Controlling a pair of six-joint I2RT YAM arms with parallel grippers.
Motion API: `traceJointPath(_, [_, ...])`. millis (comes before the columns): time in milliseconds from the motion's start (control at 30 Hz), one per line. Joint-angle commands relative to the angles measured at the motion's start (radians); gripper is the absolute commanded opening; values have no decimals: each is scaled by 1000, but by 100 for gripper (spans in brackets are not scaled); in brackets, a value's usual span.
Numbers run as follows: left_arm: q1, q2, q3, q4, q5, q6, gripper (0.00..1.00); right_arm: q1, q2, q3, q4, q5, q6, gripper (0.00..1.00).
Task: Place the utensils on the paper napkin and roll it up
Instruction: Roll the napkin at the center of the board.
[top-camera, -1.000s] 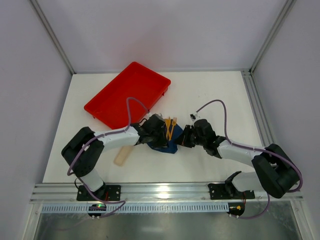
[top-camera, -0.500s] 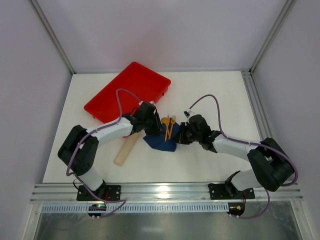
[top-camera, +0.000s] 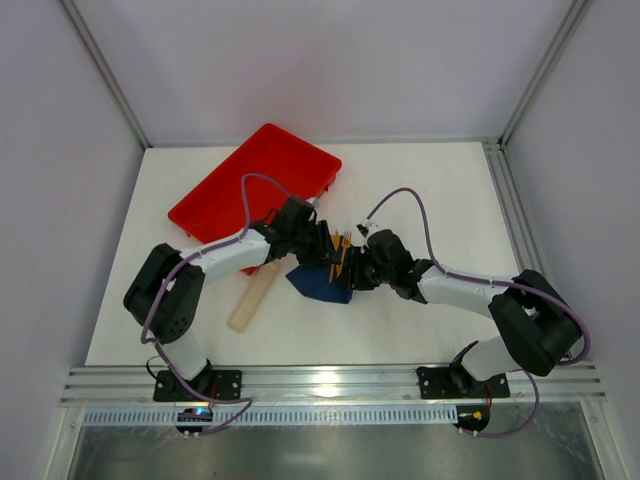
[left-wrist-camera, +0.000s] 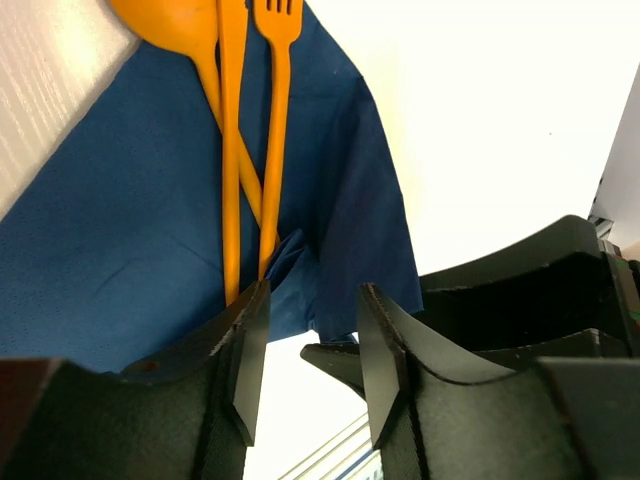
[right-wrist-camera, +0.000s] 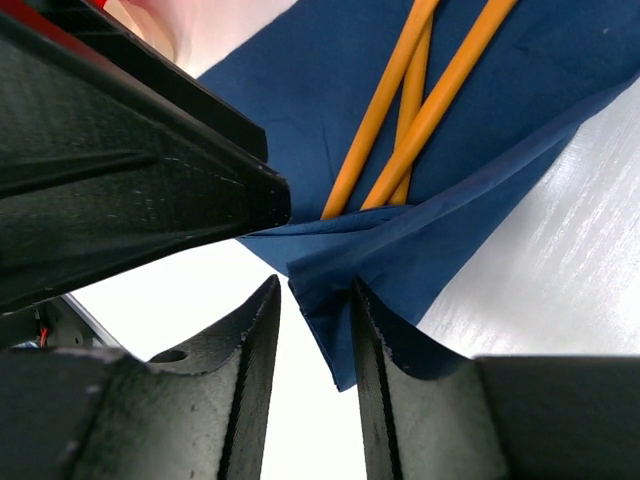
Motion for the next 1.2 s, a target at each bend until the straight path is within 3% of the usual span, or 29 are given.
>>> traceJointPath(0, [13,10,29,46,46,40,45,5,7,35,10,18,-31,37])
traceJointPath(633, [49,25,41,66,157,83,54,26,-14,26,48,-6,-83,55])
traceJointPath(1167, [61,31,84,64,232,156,64,59,-39,46,2,55,-132,57])
